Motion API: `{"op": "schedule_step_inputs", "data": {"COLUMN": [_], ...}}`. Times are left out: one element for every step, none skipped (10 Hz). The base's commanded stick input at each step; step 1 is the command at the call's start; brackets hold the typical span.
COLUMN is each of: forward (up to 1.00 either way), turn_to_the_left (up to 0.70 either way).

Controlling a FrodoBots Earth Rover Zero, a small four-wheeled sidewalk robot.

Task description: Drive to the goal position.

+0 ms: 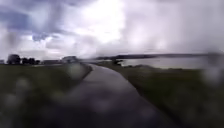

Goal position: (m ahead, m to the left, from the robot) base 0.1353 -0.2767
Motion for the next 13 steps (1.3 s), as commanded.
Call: {"op": "schedule_step_inputs", "data": {"forward": [0.70,0.70,0.70,0.70,0.70,0.70,0.70,0.70,0.70,0.70,0.70,0.70,0.70], "turn_to_the_left": [0.00,0.00,0.00,0.00,0.00,0.00,0.00,0.00,0.00,0.00,0.00,0.00,0.00]}}
